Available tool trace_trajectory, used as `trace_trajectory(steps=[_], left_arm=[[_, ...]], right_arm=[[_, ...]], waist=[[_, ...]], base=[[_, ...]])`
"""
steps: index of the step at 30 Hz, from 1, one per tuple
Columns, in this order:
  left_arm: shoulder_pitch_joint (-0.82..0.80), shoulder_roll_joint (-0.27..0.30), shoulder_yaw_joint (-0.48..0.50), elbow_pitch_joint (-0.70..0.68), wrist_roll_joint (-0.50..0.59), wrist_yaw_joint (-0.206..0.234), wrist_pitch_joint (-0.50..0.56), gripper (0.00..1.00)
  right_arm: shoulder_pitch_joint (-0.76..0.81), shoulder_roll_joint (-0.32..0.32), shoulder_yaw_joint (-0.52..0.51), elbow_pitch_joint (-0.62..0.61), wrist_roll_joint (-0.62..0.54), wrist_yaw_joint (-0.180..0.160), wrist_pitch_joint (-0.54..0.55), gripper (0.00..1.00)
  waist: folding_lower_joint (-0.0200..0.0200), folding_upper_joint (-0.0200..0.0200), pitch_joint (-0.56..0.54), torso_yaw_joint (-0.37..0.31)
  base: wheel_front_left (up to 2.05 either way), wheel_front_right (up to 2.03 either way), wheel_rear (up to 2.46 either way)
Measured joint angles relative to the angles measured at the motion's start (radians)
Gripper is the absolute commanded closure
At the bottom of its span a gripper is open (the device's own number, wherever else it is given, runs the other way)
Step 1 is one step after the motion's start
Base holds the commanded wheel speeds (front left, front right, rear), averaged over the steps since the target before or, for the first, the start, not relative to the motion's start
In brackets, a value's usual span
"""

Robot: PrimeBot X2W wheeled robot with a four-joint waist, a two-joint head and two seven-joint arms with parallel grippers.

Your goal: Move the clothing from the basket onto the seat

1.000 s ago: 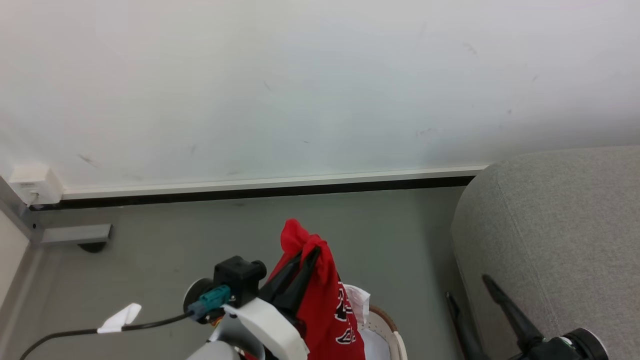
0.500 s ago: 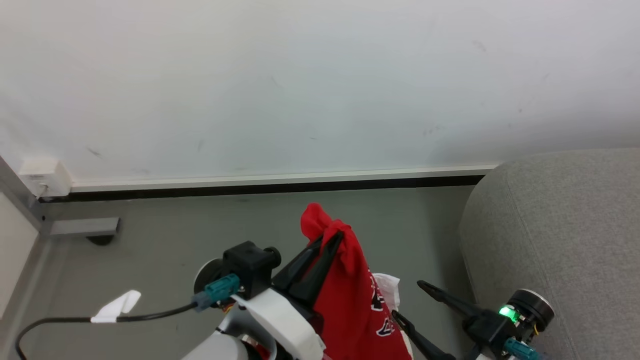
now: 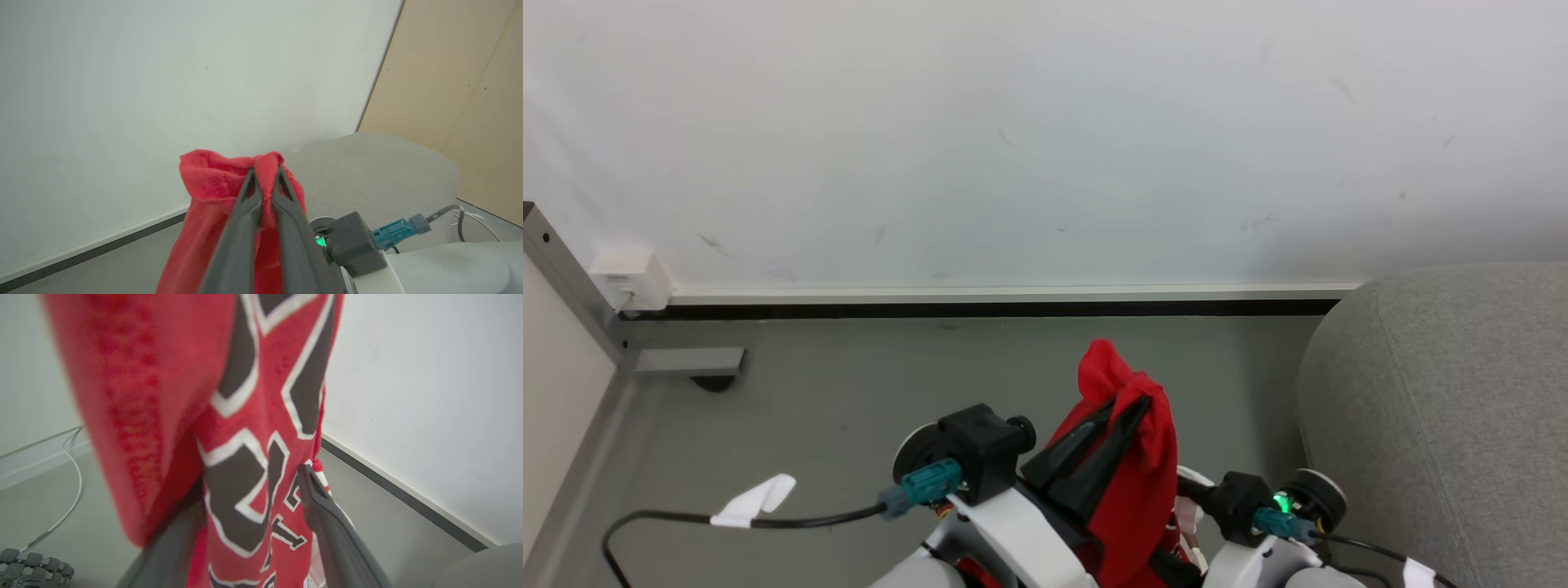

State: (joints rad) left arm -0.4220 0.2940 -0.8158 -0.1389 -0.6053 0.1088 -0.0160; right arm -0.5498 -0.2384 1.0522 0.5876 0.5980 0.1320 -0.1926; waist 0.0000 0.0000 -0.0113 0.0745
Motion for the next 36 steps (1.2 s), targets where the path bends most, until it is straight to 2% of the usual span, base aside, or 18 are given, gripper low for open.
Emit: trace_trajectory(steps=[1, 2, 3, 4, 12, 25, 26, 29, 31, 32, 36], left_arm=[[-0.001, 0.0, 0.0, 0.002, -0.001, -0.002, 0.0, 1.0], [-0.001, -0.001, 0.001, 0.006, -0.001, -0.002, 0.001, 1.0], [-0.003, -0.004, -0.003, 0.01, -0.002, -0.004, 0.002, 1.0], [-0.004, -0.007, -0.004, 0.01, -0.006, -0.005, 0.002, 1.0], [-0.005, 0.008, 0.012, 0.023, -0.015, 0.004, -0.002, 1.0], [0.012, 0.04, 0.047, 0.06, -0.018, 0.03, -0.034, 1.0], [0.016, 0.04, 0.047, 0.066, -0.018, 0.033, -0.039, 0.98], [0.02, 0.041, 0.051, 0.078, -0.018, 0.038, -0.053, 0.79], [0.026, 0.039, 0.057, 0.09, -0.018, 0.044, -0.07, 0.4], [0.029, 0.038, 0.057, 0.095, -0.018, 0.046, -0.076, 0.01], [0.041, 0.034, 0.052, 0.118, -0.014, 0.046, -0.101, 0.0]], right_arm=[[-0.011, 0.016, 0.018, 0.026, 0.025, 0.0, -0.002, 0.27], [-0.02, 0.03, 0.035, 0.049, 0.049, 0.0, -0.004, 0.27], [-0.037, 0.052, 0.067, 0.078, 0.096, 0.0, -0.023, 0.7], [-0.047, 0.058, 0.085, 0.086, 0.115, 0.0, -0.031, 1.0], [-0.095, 0.045, 0.123, 0.09, 0.22, 0.0, -0.066, 1.0], [-0.095, -0.066, -0.032, -0.093, 0.167, 0.0, -0.07, 1.0], [-0.093, -0.075, -0.039, -0.104, 0.159, 0.0, -0.07, 1.0], [-0.088, -0.093, -0.064, -0.135, 0.148, 0.0, -0.07, 1.0], [-0.083, -0.105, -0.079, -0.152, 0.14, 0.0, -0.07, 1.0], [-0.082, -0.111, -0.088, -0.16, 0.135, 0.0, -0.07, 1.0], [-0.075, -0.13, -0.113, -0.19, 0.121, 0.0, -0.07, 1.0]], waist=[[0.0, 0.0, 0.0, 0.002], [0.0, 0.0, 0.0, 0.003], [0.0, 0.0, 0.0, 0.008], [0.0, 0.0, 0.001, 0.011], [0.0, 0.0, 0.002, 0.01], [0.0, 0.0, 0.022, -0.02], [0.0, 0.0, 0.024, -0.023], [0.0, 0.0, 0.028, -0.03], [0.0, 0.0, 0.029, -0.035], [0.0, 0.0, 0.03, -0.038], [0.0, 0.0, 0.033, -0.048]], base=[[0.0, 0.0, 0.0], [0.0, 0.0, 0.0], [0.0, 0.0, 0.0], [0.0, 0.0, 0.0], [0.0, 0.0, 0.0], [0.0, 0.0, 0.0], [0.0, 0.0, 0.0], [0.0, 0.0, 0.0], [0.0, 0.0, 0.0], [0.0, 0.0, 0.0], [0.0, 0.0, 0.0]])
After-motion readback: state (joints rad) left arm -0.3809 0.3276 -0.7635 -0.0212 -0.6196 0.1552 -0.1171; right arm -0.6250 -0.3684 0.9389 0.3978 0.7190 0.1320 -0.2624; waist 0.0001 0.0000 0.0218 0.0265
